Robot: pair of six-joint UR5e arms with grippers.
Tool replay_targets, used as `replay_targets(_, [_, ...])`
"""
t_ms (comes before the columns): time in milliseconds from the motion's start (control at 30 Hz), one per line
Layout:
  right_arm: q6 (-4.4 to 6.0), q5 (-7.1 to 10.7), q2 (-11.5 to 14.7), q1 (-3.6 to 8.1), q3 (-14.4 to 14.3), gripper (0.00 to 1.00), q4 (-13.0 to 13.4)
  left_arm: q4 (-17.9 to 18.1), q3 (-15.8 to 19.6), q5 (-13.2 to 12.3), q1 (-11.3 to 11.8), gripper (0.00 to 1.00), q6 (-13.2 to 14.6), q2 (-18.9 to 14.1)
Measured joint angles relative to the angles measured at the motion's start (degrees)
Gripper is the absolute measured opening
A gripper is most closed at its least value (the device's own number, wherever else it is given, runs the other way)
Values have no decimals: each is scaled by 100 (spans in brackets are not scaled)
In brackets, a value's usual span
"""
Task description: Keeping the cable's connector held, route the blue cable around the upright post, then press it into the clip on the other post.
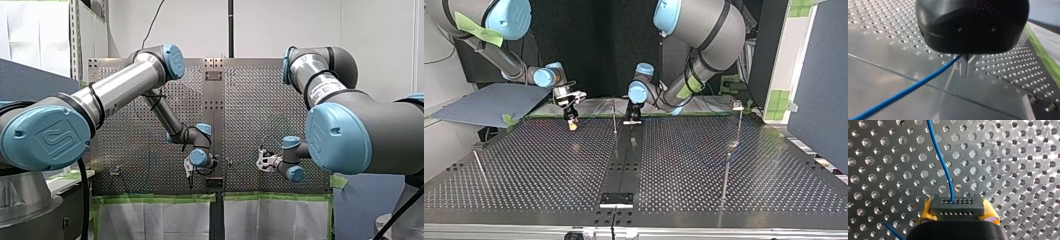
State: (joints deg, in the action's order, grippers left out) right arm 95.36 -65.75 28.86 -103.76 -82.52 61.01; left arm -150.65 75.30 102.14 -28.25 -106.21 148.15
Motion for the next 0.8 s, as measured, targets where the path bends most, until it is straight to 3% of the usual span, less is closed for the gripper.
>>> replay_targets(33, [0, -1, 0, 0, 3, 0, 0, 7, 0, 8, -6, 7, 4, 1])
replay_targets(67, [0, -3, -1, 0, 6, 0, 0, 10, 0, 12, -13, 24, 7, 3])
replay_targets(100, [-2, -4, -2, 0, 7, 0, -3, 12, 0, 11, -20, 24, 9, 2])
replay_targets(167, [-4, -6, -2, 0, 9, 0, -10, 12, 0, 3, -35, 53, 15, 0])
replay_targets(200, [-5, -7, -2, 0, 9, 0, -12, 11, 0, -6, -42, 53, 21, -1])
replay_targets(267, [-6, -8, 0, 0, 9, 0, -16, 0, 0, -53, -60, 68, 55, -1])
replay_targets(300, [-6, -8, 0, 0, 10, 0, -16, -18, 0, -86, -69, 68, 81, -1])
replay_targets(367, [-6, -8, -2, 0, 11, 0, -21, -80, -1, -171, -83, 84, 151, -3])
replay_targets(400, [-6, -8, -3, 0, 10, 0, -24, -106, -1, -208, -87, 84, 185, -4])
replay_targets(433, [-7, -8, -4, 0, 11, 0, -28, -134, -1, -262, -91, 100, 234, -7])
replay_targets(600, [-10, -8, -5, 0, 16, 0, -53, -187, 0, -319, -109, 100, 462, -59])
replay_targets(800, [-17, -8, -5, 0, 16, 0, -83, -307, 0, -93, -168, 100, 694, -211])
